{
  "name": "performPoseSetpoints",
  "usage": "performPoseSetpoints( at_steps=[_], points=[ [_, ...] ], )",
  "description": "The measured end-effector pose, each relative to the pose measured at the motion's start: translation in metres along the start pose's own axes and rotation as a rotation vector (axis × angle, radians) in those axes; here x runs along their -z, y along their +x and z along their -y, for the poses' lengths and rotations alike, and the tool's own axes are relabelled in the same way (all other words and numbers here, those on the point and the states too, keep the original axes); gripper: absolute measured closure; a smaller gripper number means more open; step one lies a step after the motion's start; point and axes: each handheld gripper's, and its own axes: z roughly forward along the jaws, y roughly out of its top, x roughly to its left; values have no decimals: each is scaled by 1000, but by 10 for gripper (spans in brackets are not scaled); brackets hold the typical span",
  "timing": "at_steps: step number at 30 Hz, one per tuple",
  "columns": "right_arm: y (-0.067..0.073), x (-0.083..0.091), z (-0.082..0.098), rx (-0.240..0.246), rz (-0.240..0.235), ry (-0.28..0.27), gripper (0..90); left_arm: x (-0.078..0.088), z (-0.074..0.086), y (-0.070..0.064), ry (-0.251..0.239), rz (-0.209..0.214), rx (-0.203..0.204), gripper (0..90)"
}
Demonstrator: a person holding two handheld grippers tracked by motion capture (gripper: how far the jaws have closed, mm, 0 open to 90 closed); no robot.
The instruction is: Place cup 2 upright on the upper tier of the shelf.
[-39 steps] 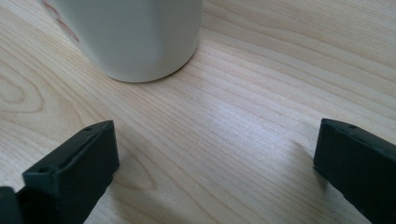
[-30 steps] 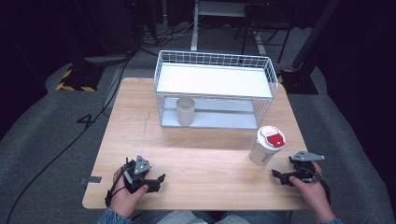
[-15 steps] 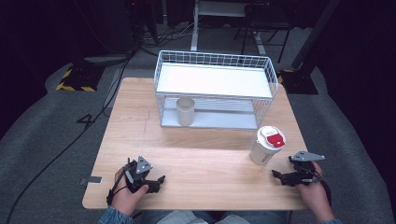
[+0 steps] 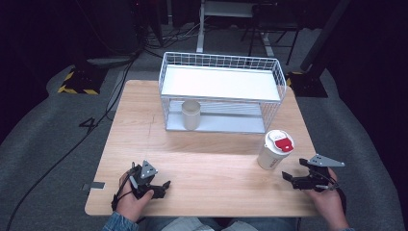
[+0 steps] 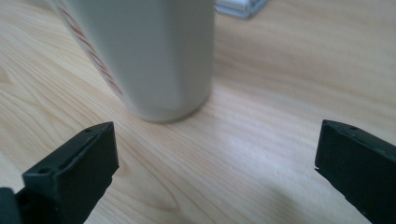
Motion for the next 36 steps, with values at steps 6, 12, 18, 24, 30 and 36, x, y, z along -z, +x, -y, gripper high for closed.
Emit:
performPoseSetpoints(
  at_steps=[6, 12, 18, 24, 30, 36],
  points=[
    [11, 6, -13, 50, -31, -95, 0, 0, 0, 0, 0, 0, 1, 134],
    [21, 4, -24, 72, -64, -166, 0, 0, 0, 0, 0, 0, 0, 135],
    [23, -2, -29, 75, -99, -227, 0, 0, 0, 0, 0, 0, 1, 134],
    [22, -10, -31, 92, -110, -247, 0, 0, 0, 0, 0, 1, 3, 135],
    [21, -19, -35, 76, -126, -264, 0, 0, 0, 0, -1, 1, 5, 135],
    [22, -29, -40, 61, -138, -278, 0, 0, 0, 0, 0, 0, 1, 135]
  ],
)
